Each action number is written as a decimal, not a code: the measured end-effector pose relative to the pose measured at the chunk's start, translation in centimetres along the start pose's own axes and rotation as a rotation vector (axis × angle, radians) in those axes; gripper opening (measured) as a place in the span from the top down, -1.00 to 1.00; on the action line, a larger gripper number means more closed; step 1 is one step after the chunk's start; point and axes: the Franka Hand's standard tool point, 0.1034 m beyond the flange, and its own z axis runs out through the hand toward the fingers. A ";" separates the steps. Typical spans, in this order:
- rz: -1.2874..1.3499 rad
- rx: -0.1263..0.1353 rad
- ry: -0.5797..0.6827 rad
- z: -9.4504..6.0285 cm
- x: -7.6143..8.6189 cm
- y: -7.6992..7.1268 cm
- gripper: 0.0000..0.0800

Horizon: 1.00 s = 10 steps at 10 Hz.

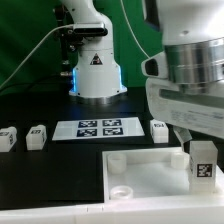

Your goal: Assemble one leg

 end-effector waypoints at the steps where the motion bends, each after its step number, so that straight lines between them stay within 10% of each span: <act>1: -0.112 -0.001 0.000 0.1 0.2 0.1 -0.62; 9: -0.841 -0.070 0.079 -0.4 1.4 -0.7 -0.62; 10: -0.802 -0.067 0.078 -0.4 1.3 -0.7 -0.32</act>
Offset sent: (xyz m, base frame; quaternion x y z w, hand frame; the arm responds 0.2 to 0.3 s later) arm 0.0000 0.0000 0.0000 0.0000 0.0000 -0.2667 0.9638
